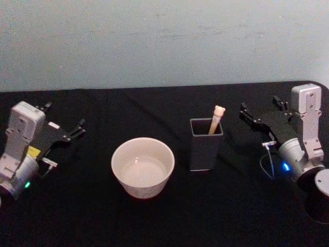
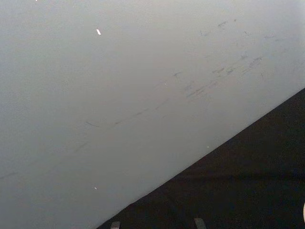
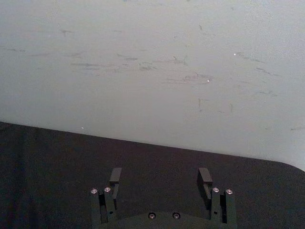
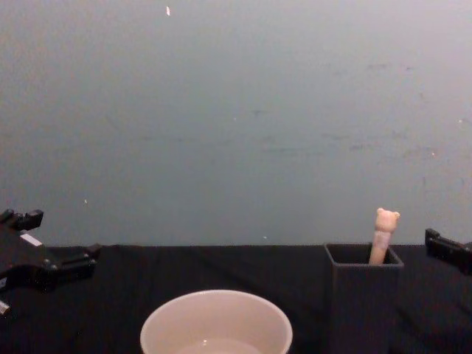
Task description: Pick up the stirring spoon with one hand, stir inside the cup, then place it back in its original position.
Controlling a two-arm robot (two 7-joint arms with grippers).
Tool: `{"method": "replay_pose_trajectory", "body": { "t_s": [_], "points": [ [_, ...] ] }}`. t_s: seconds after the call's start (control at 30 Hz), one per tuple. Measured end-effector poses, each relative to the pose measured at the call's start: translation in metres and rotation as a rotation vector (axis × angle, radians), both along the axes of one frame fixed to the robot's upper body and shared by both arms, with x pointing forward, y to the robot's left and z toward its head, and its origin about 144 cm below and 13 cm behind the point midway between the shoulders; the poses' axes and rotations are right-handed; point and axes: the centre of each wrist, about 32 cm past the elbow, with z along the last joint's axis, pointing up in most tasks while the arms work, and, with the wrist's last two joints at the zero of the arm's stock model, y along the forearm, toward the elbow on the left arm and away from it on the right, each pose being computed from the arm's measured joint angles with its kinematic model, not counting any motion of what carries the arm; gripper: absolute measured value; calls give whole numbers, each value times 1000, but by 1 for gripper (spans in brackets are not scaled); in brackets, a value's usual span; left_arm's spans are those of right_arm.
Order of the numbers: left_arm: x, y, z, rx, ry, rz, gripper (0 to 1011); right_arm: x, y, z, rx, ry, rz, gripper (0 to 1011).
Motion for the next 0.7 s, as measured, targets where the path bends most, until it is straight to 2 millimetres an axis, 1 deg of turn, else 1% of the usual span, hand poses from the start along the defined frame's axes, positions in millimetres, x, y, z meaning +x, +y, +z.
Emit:
{"method": "replay_pose_trajectory", "body": {
  "t_s": [0.7],
  "points": [
    [0,0,0,0,0,0,1001,0,0,1,-3,-8,3,1002]
  ]
}}
